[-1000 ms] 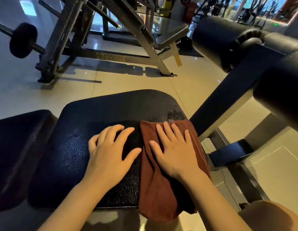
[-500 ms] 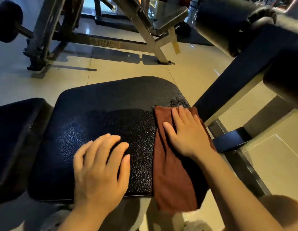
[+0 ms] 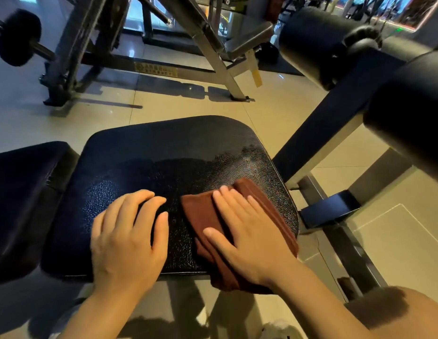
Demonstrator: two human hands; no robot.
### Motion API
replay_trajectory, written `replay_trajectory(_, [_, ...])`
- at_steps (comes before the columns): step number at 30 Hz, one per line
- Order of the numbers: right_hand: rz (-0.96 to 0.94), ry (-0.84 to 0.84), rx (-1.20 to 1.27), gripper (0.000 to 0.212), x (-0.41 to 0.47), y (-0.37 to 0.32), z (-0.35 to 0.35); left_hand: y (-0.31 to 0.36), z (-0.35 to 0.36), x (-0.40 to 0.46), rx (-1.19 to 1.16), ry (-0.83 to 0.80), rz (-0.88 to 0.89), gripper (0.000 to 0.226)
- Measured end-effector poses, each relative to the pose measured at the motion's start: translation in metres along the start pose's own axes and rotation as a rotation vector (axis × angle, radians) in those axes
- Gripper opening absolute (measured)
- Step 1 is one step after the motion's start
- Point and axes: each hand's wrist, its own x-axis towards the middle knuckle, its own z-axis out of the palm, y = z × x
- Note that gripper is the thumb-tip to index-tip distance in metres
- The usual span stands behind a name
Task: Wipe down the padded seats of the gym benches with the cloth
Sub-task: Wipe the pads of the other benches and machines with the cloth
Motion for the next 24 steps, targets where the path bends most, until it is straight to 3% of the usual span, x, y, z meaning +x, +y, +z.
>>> replay_trajectory(5, [0.245, 0.044, -0.099, 0.079, 0.032, 0.032, -0.005, -0.001, 0.004, -0.004, 0.042, -0.061, -0.036, 0.038])
replay_trajectory(12, [0.354, 0.071, -0.15, 0.073, 0.096, 0.067, -0.012, -0.002, 0.01, -0.003, 0.002, -0.008, -0.023, 0.035])
replay_trajectory(18, [0.097, 0.023, -0.136, 0.07, 0.07, 0.02, -0.002, -0.001, 0.008, -0.003, -0.044, 0.001, -0.033, 0.034])
replay_trajectory(22, [-0.071, -0.002, -0.039, 0.087, 0.032, -0.014, 0.008, -0.003, 0.004, -0.006, -0.058, -0.001, -0.031, 0.035])
replay_trajectory(24, [-0.106, 0.028, 0.007, 0.084, 0.008, -0.022, 0.016, -0.004, 0.001, -0.006, -0.064, 0.004, -0.057, 0.035])
